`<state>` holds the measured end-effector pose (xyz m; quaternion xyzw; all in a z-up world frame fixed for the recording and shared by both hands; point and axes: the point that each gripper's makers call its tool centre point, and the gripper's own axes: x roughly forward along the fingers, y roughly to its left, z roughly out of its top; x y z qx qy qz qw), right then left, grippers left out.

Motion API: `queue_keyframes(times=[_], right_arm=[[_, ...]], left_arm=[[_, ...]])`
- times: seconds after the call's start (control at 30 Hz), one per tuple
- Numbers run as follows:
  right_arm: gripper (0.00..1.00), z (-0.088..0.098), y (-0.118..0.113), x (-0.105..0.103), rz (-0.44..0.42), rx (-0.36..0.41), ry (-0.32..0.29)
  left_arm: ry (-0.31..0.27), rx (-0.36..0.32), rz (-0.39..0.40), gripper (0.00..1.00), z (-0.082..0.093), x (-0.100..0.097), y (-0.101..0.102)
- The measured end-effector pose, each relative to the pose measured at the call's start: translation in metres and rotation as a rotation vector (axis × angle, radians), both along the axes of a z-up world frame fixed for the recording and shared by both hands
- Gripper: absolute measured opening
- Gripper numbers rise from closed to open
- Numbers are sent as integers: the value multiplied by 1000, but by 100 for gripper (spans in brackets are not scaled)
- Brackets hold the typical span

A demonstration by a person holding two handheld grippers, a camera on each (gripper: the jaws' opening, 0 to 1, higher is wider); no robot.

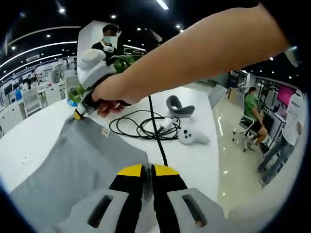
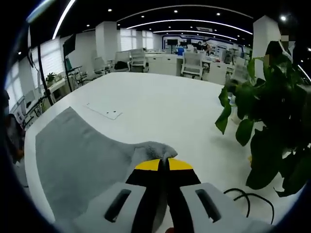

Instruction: Fold the towel on the table until its edges align and the towel forms a compact rectangular stack.

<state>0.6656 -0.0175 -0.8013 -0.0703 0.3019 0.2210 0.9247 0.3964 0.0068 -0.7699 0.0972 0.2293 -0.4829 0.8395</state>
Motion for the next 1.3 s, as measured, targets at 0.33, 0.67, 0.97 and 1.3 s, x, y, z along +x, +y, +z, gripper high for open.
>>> queue_keyframes(times=[0.33, 0.67, 0.97, 1.3], right_arm=[[1, 22, 10, 2, -8, -3, -6], [1, 45, 28, 2, -14, -26, -11], [1, 75, 63, -11, -20, -37, -24], [1, 101, 103, -19, -22, -63, -34]], left_arm=[[-46, -41, 37, 6, 31, 3, 21], [-90, -70, 55, 6, 58, 5, 52], [-122, -103, 66, 6, 81, 0, 83], [-148, -139, 97, 6, 102, 4, 126]])
